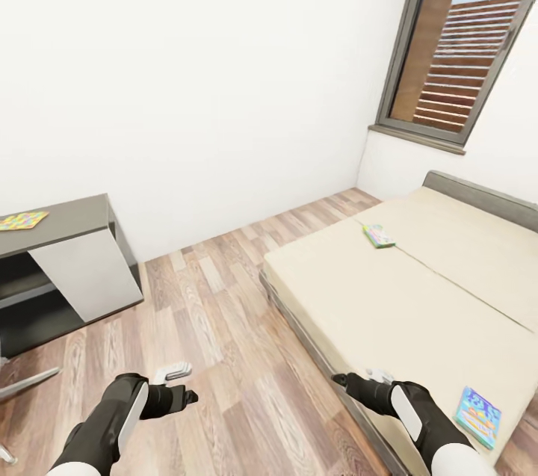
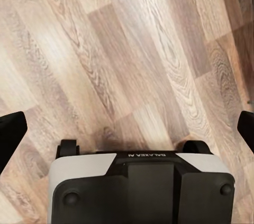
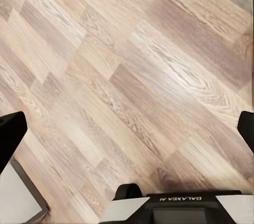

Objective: Put all the toys in the child's room - the three board games (two on the bed and one on the table), the two jigsaw puzzles on the table, and the tennis ball on the table - inside the toy box on the table in the child's room.

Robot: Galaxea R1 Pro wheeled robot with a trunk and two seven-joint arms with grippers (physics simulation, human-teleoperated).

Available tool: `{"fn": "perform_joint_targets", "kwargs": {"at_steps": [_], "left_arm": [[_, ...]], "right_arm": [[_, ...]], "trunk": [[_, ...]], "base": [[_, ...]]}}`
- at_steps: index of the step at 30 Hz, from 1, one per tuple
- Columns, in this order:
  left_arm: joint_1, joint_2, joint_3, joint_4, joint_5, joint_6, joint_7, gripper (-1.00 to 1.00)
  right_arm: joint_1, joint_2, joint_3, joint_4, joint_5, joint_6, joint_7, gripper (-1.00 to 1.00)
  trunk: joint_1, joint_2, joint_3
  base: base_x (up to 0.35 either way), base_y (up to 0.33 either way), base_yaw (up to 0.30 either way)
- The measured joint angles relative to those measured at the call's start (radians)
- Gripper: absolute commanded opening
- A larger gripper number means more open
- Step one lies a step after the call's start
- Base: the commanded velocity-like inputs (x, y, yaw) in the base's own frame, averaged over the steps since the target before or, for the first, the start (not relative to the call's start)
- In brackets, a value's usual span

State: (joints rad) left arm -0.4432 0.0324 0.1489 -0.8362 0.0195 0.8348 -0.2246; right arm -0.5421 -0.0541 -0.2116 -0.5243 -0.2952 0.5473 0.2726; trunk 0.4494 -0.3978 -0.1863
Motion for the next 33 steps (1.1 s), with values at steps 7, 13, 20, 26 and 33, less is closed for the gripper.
{"fn": "perform_joint_targets", "kwargs": {"at_steps": [7,13,20,26,33], "left_arm": [[0.0,0.001,0.001,-0.001,0.001,0.0,0.0,1.0],[0.0,0.001,0.001,-0.002,0.001,0.0,-0.001,1.0],[0.0,0.003,0.003,-0.003,0.001,0.001,-0.002,1.0],[0.002,0.006,0.008,-0.06,0.003,0.016,-0.017,1.0],[0.014,0.091,0.009,-0.226,0.005,0.112,-0.32,1.0]], "right_arm": [[0.0,0.0,0.0,-0.001,0.0,0.002,0.003,1.0],[0.0,0.0,0.0,-0.002,0.001,0.037,0.004,1.0],[0.0,0.0,0.0,-0.006,0.001,0.068,0.005,1.0],[0.0,-0.004,0.001,-0.01,0.003,0.073,0.005,1.0],[-0.003,-0.057,0.001,-0.013,0.004,0.064,0.096,1.0]], "trunk": [[0.0,0.0,-0.008],[0.0,0.0,-0.015],[0.0,0.0,-0.023],[0.0,0.0,-0.029],[0.0,0.0,-0.031]], "base": [[0.0,0.0,-0.221],[0.0,0.0,-0.216],[0.0,0.0,-0.205],[0.0,0.0,-0.132],[0.0,0.0,-0.015]]}}
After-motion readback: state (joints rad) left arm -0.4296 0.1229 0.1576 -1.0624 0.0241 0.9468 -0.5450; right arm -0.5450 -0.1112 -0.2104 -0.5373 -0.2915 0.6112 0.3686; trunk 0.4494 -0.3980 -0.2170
